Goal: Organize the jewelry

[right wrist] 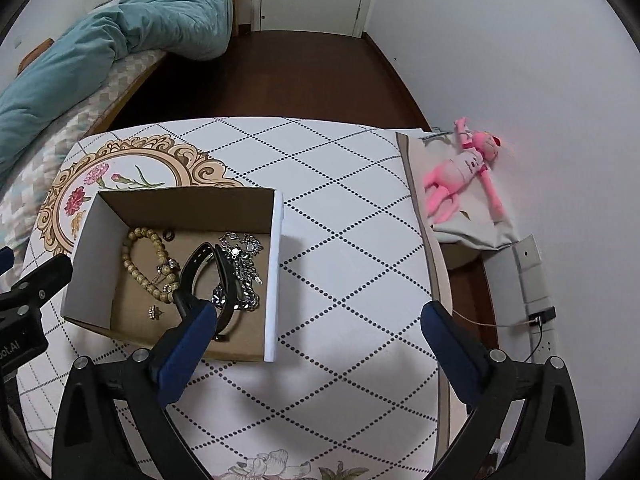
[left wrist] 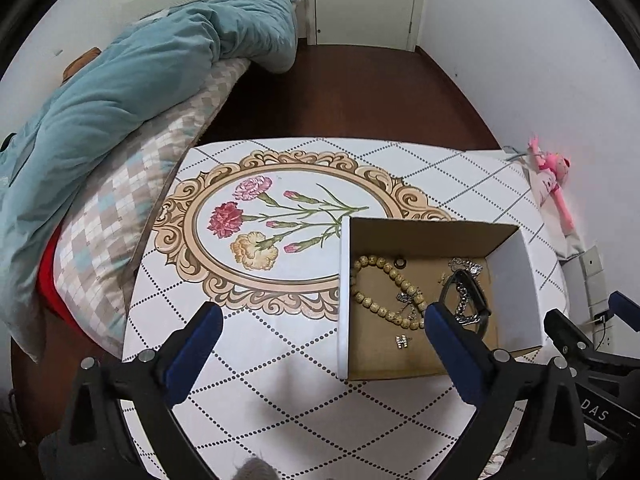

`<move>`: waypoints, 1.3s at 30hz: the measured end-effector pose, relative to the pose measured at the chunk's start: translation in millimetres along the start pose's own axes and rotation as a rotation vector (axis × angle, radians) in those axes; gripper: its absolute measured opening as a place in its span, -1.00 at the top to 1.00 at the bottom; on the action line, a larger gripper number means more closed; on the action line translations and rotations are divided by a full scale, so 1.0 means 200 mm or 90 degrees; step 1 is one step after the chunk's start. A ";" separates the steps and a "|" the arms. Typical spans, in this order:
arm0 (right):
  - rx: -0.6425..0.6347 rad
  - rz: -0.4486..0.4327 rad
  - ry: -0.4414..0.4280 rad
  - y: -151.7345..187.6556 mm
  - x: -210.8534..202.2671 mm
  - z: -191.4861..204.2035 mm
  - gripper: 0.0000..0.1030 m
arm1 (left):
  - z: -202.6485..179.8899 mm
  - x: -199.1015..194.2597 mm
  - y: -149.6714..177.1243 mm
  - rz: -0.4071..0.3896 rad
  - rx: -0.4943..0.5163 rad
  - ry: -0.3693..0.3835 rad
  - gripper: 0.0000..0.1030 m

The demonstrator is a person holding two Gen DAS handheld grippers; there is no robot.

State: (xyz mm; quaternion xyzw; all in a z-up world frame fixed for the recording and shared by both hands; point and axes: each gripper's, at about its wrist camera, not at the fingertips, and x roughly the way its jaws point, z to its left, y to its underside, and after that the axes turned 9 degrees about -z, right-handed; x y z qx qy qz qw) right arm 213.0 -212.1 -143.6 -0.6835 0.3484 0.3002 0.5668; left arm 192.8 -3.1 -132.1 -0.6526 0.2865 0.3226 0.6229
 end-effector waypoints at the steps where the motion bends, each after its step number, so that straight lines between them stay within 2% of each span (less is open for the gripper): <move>1: 0.002 -0.004 0.001 0.00 -0.02 -0.01 -1.00 | 0.00 -0.02 0.00 -0.002 -0.003 0.001 -1.00; 6: 0.013 -0.029 0.003 -0.01 -0.17 -0.04 -1.00 | 0.00 -0.19 -0.02 -0.030 -0.008 0.007 -1.00; 17: 0.030 -0.129 0.012 0.02 -0.76 -0.11 -1.00 | 0.00 -0.71 0.01 -0.104 -0.006 0.018 -1.00; 26: 0.035 -0.197 0.016 0.07 -1.17 -0.14 -1.00 | 0.02 -1.04 0.06 -0.152 0.000 0.019 -1.00; 31: 0.035 -0.209 0.013 0.09 -1.31 -0.15 -1.00 | 0.02 -1.15 0.07 -0.160 -0.002 0.022 -1.00; 39: 0.035 -0.205 0.007 0.14 -1.43 -0.15 -1.00 | 0.03 -1.24 0.09 -0.157 -0.008 0.029 -1.00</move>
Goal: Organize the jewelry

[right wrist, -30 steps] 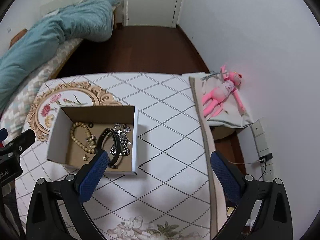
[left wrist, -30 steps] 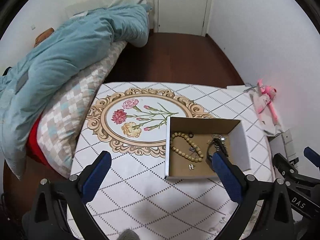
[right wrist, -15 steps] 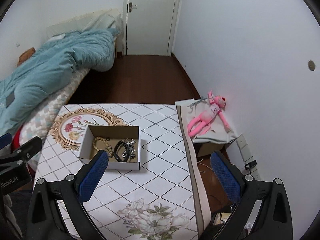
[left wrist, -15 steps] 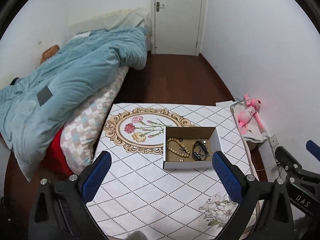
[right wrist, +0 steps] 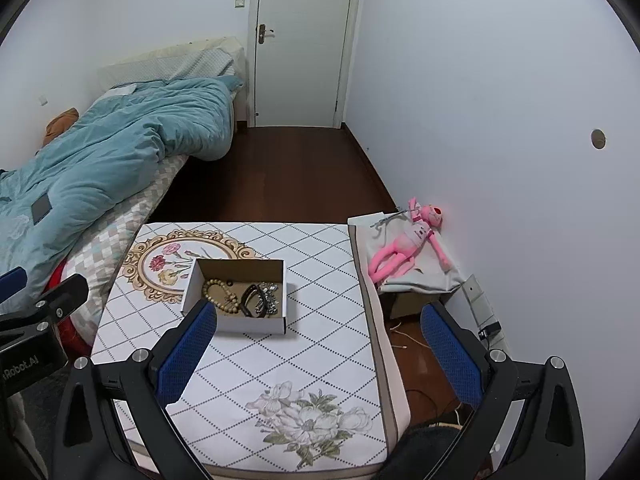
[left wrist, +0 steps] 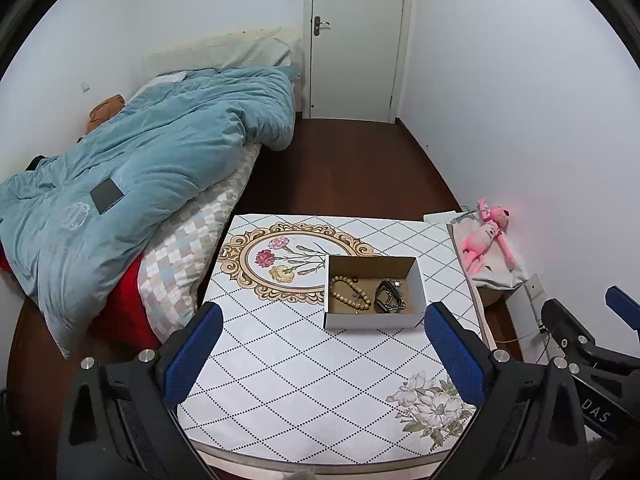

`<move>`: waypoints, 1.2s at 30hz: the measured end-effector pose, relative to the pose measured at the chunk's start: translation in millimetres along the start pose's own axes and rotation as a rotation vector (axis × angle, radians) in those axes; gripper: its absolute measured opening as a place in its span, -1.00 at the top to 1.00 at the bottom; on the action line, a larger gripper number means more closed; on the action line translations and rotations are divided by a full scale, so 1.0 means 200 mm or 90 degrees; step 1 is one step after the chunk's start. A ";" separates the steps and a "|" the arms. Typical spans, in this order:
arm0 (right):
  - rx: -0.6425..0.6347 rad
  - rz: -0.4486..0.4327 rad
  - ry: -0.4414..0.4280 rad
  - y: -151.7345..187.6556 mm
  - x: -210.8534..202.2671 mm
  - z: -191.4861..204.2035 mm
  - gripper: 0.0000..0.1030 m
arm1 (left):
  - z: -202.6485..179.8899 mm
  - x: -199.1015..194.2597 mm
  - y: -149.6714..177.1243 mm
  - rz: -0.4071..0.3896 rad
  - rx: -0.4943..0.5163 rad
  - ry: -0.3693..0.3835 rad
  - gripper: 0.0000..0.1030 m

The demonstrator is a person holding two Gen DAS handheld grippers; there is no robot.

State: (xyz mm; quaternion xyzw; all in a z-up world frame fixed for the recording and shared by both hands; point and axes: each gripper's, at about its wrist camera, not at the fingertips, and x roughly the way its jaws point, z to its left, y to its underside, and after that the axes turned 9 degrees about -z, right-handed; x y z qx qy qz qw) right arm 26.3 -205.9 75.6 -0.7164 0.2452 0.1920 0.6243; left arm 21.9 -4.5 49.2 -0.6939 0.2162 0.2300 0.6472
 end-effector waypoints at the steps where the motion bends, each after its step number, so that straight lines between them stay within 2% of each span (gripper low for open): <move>1: 0.002 0.000 -0.001 0.00 -0.01 0.00 -1.00 | 0.00 -0.01 0.00 0.000 0.001 0.002 -1.00; 11: 0.014 0.019 0.001 -0.03 0.00 -0.04 -1.00 | -0.01 0.03 -0.01 0.035 -0.004 0.001 -1.00; 24: 0.000 0.073 0.002 -0.10 0.25 0.00 -1.00 | -0.03 0.25 -0.06 0.088 0.005 -0.009 -1.00; 36: -0.013 0.115 -0.002 -0.10 0.46 0.04 -1.00 | -0.04 0.41 -0.07 0.114 0.014 -0.024 -1.00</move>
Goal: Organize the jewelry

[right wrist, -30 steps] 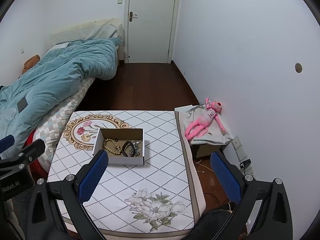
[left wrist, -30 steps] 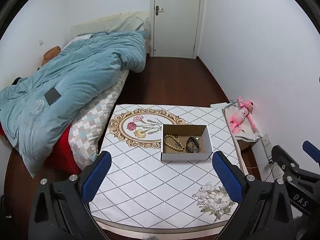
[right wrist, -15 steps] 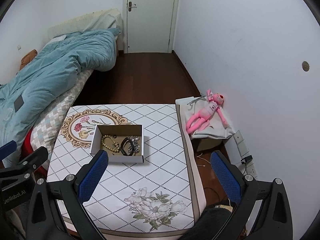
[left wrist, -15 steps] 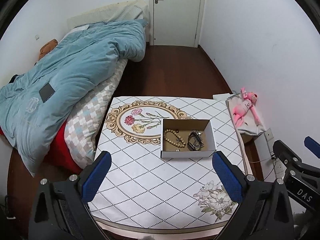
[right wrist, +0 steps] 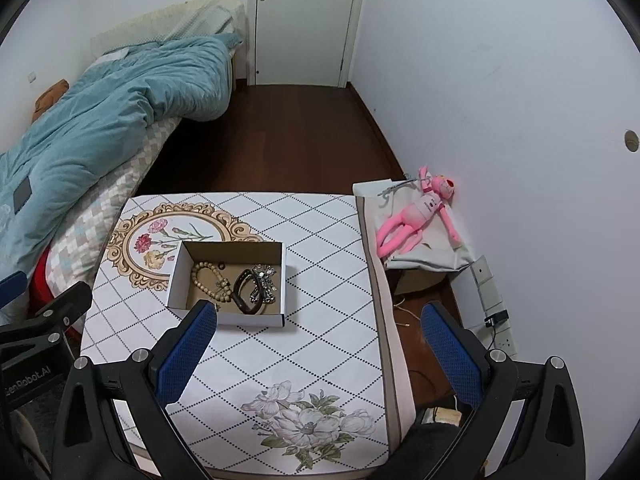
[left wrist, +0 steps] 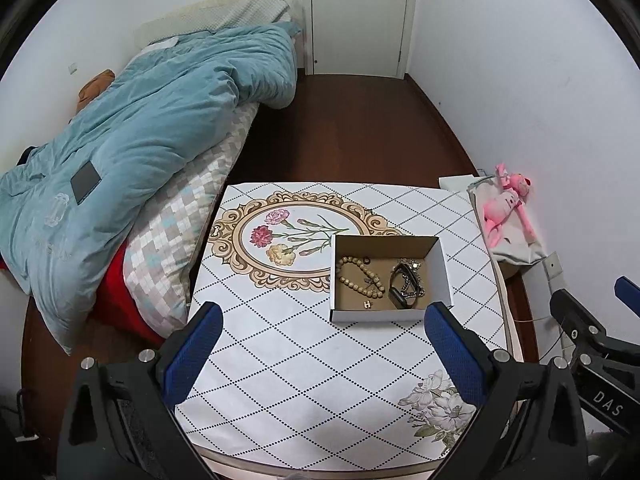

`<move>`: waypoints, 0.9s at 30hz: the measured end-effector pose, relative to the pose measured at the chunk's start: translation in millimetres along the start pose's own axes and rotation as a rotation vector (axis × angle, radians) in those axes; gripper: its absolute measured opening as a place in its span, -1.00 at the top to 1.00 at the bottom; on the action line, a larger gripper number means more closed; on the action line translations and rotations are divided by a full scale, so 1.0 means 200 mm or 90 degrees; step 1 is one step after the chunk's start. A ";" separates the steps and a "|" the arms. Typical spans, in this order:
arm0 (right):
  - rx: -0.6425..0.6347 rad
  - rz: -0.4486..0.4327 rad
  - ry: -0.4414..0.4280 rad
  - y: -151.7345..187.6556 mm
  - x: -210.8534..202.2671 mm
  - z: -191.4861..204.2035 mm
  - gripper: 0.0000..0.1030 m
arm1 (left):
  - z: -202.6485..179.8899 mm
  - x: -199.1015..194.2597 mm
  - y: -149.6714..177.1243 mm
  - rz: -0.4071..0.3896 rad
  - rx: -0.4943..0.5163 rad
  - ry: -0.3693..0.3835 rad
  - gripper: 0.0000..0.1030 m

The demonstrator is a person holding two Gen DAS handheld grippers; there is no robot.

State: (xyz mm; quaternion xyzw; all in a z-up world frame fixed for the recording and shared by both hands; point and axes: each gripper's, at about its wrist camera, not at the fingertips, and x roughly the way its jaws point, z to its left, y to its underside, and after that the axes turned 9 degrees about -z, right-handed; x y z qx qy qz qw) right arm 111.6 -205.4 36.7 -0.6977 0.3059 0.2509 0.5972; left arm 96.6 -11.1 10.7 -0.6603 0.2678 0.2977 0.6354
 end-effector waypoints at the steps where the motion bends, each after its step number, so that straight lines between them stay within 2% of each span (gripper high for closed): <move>1: -0.001 0.003 0.000 0.00 0.01 0.00 -1.00 | 0.00 0.01 0.00 0.002 0.001 0.001 -1.00; 27: -0.005 0.029 -0.005 0.03 0.07 0.01 -1.00 | 0.00 0.05 0.03 0.022 0.002 0.007 -1.00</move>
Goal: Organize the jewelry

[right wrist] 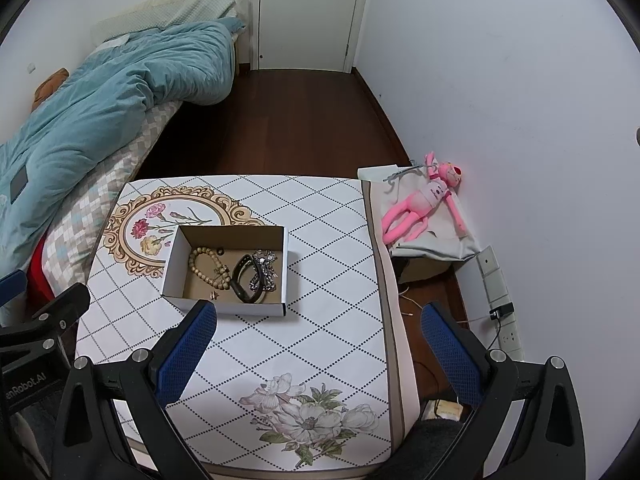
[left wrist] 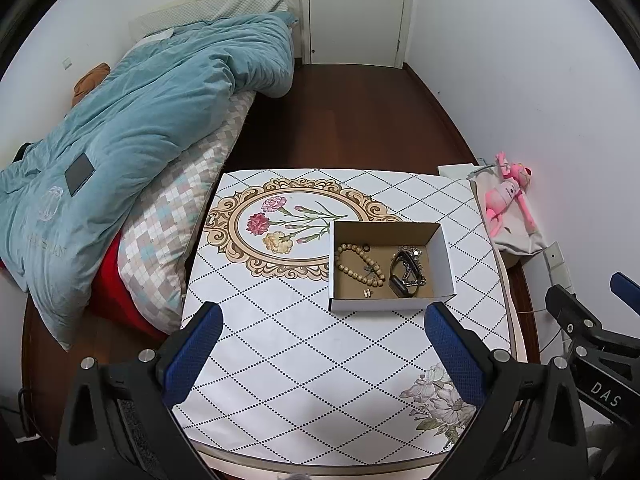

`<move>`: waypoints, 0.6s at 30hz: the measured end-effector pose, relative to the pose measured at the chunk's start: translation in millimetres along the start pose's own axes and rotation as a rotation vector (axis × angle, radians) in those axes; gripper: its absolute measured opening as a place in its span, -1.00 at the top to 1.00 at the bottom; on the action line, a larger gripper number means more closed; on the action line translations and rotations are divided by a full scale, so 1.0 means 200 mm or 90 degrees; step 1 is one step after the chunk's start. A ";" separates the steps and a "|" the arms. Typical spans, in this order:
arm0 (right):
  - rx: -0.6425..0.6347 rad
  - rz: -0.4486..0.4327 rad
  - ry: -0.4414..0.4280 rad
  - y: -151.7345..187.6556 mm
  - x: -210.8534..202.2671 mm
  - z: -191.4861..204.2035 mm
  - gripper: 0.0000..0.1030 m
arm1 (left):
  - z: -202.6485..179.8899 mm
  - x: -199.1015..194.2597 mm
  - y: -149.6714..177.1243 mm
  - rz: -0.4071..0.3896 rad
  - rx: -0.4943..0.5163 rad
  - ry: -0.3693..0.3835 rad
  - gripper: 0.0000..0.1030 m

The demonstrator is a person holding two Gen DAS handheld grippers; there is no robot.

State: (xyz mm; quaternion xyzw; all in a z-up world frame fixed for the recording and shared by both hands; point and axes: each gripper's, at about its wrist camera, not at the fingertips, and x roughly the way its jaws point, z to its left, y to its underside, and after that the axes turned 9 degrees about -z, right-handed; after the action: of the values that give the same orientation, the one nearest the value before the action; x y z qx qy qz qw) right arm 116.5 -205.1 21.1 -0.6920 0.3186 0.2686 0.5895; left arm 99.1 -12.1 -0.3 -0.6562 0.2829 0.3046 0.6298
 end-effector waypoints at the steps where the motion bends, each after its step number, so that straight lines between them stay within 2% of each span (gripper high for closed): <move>1: 0.000 0.000 0.000 0.00 0.00 0.00 -1.00 | 0.00 0.00 0.00 0.001 0.000 0.000 -1.00; 18: 0.001 0.002 0.000 0.01 0.00 -0.01 -1.00 | 0.02 0.00 0.01 0.002 -0.001 0.001 -1.00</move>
State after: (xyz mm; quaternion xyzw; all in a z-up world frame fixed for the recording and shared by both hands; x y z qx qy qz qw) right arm 115.2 -206.5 19.5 -0.6909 0.3196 0.2691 0.5900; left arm 97.1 -9.0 -1.2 -0.6565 0.2839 0.3052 0.6286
